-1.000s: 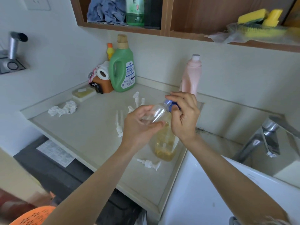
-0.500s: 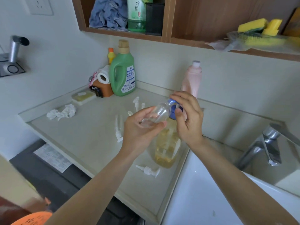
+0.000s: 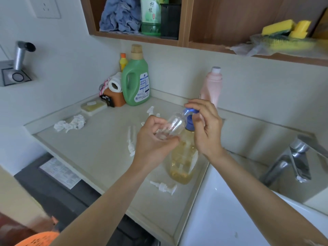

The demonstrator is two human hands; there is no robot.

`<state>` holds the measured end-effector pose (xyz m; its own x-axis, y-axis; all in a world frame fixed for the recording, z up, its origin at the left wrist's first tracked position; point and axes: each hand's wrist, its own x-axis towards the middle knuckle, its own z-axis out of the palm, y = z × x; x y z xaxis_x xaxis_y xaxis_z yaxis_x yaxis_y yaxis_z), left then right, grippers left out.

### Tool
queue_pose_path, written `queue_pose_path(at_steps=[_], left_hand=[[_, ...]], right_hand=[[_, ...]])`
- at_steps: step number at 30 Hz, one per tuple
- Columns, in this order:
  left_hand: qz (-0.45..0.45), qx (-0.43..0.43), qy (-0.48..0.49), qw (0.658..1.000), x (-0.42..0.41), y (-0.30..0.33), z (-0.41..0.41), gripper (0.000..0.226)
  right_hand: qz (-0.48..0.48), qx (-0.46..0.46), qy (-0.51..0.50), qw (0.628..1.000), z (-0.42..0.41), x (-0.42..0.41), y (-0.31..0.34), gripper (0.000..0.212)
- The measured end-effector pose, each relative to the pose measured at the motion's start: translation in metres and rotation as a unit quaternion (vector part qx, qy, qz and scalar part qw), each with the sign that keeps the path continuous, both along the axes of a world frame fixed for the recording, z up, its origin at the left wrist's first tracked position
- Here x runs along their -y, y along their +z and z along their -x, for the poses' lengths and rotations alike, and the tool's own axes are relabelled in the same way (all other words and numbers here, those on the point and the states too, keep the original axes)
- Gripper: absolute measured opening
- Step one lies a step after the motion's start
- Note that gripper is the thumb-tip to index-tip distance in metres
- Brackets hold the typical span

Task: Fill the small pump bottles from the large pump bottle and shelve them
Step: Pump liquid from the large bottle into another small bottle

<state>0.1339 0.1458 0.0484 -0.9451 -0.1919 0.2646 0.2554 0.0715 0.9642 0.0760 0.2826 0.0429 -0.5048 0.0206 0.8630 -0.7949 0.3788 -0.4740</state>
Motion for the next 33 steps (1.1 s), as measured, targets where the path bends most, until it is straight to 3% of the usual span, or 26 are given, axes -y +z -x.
queue_pose_path(at_steps=[16, 26, 33], left_hand=[[-0.027, 0.015, -0.006, 1.000, 0.004, -0.018, -0.003, 0.033], [0.003, -0.029, -0.013, 1.000, 0.008, -0.014, -0.005, 0.048], [-0.041, -0.023, -0.010, 0.999, 0.004, -0.020, -0.007, 0.052]], right_hand=[[0.024, -0.024, -0.021, 0.999, 0.004, 0.003, -0.023, 0.032], [-0.003, -0.005, 0.000, 1.000, 0.002, -0.005, -0.002, 0.034], [0.041, -0.012, -0.002, 0.999, -0.001, 0.000, -0.015, 0.033]])
